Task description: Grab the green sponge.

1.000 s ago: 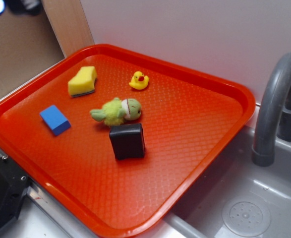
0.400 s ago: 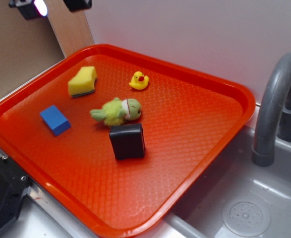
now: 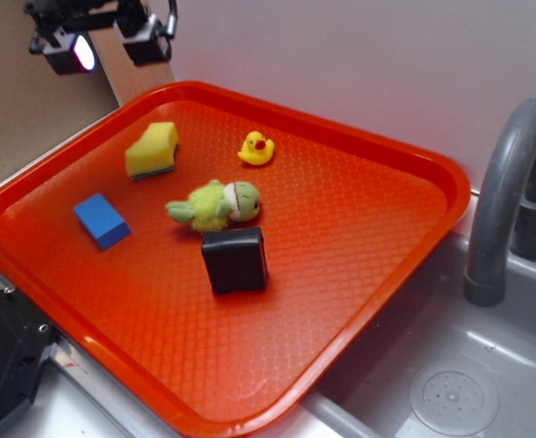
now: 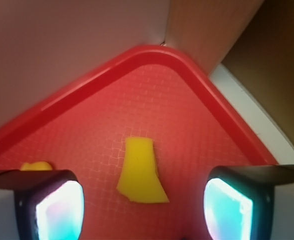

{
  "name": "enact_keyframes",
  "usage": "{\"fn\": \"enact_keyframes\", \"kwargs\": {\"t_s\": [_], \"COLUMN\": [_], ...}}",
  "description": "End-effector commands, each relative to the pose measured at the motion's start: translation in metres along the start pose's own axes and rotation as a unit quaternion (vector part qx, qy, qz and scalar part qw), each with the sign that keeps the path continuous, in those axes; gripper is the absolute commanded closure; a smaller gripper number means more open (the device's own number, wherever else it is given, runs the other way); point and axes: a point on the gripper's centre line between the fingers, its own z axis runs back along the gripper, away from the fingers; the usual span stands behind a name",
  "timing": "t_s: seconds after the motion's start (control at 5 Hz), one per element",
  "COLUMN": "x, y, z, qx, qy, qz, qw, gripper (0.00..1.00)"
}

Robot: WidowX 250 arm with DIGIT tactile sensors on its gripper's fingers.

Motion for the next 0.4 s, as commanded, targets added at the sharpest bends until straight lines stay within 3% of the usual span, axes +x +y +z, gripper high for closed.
{"fn": "enact_keyframes", "kwargs": {"t_s": [0.0, 0.2], "x": [0.017, 0.024], "y": [-0.010, -0.016], "z": [-0.036, -0.057], "qx": [-0.015, -0.018], "qy": [-0.023, -0.019], "qz": [-0.004, -0.004], "qw": [1.000, 1.000], "gripper": [0.00, 0.00]}}
